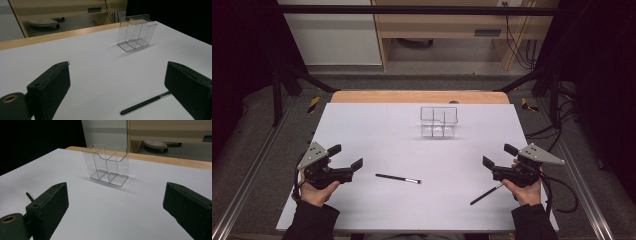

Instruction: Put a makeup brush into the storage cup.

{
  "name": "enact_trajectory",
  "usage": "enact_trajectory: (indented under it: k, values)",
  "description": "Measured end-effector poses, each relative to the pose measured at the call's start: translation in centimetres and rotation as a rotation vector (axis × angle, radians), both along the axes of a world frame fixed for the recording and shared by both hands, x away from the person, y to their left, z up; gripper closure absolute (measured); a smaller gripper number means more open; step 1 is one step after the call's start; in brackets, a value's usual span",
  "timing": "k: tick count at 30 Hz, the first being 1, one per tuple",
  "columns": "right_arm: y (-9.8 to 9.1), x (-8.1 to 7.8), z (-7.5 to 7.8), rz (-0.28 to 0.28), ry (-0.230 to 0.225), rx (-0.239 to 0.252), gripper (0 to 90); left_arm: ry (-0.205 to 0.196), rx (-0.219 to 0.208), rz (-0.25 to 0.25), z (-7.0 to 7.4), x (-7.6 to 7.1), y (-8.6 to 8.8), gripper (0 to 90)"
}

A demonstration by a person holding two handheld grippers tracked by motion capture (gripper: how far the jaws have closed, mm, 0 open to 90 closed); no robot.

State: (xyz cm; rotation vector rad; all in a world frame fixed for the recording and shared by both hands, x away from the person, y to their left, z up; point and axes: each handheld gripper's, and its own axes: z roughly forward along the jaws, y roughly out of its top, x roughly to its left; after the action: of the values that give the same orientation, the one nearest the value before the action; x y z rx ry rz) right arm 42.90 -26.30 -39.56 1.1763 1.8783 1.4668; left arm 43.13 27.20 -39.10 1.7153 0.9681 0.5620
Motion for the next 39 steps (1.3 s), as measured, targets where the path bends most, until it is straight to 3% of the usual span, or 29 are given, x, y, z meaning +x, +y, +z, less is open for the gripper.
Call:
enact_trajectory:
  k: [4, 16, 39]
  values:
    - [-0.2, -0.1, 0.1, -0.009, 0.009, 0.006, 6.9, 0.003, -0.003, 0.005, 0.0, 0.0, 0.1, 6.1]
    - [-0.3, -0.3, 0.1, -0.023, 0.027, -0.049, 7.5, 0.018, 0.018, 0.003, -0.6, 0.0, 0.0, 6.2]
    - [-0.5, -1.4, -2.5, 0.042, 0.179, -0.168, 8.3, 0.029, 0.036, -0.005, -0.9, -0.1, -0.2, 6.2]
